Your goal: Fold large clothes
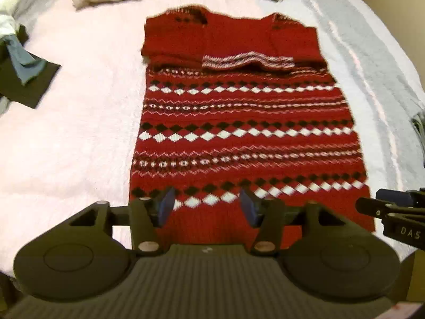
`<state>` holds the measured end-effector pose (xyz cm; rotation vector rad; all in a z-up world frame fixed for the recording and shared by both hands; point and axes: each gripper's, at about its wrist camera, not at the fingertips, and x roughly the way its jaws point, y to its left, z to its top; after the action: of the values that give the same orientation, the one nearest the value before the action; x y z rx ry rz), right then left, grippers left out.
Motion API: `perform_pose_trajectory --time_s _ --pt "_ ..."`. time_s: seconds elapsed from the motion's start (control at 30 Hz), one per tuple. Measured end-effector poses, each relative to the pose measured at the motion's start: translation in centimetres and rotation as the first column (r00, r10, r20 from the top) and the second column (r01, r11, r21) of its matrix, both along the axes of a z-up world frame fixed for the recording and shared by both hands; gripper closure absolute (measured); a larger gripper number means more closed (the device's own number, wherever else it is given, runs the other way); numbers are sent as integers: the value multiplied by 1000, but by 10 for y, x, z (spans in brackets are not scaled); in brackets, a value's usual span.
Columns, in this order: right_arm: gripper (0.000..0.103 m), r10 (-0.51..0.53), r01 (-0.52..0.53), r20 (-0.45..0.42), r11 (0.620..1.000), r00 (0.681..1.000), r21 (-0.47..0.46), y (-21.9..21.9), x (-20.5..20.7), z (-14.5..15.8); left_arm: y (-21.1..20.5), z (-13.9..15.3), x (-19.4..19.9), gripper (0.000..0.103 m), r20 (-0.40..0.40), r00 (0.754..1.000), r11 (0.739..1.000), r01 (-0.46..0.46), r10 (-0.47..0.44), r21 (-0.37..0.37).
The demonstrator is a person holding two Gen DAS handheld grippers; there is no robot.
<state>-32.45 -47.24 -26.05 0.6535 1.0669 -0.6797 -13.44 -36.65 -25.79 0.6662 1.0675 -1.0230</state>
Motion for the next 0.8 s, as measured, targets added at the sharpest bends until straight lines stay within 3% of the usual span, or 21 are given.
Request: perform_pose_trajectory --time_s 0.33,0.57,0.8 --pt "63 75 -73 47 997 996 -29 58 -40 51 64 52 -49 46 14 999 999 -35 36 -39" --pt "63 108 -105 61 993 992 -49 70 -44 68 77 62 -55 45 9 998 997 -54 55 -52" --pt "63 110 -107 61 993 992 -49 69 -38 65 73 57 -49 45 7 999 998 -40 40 -42"
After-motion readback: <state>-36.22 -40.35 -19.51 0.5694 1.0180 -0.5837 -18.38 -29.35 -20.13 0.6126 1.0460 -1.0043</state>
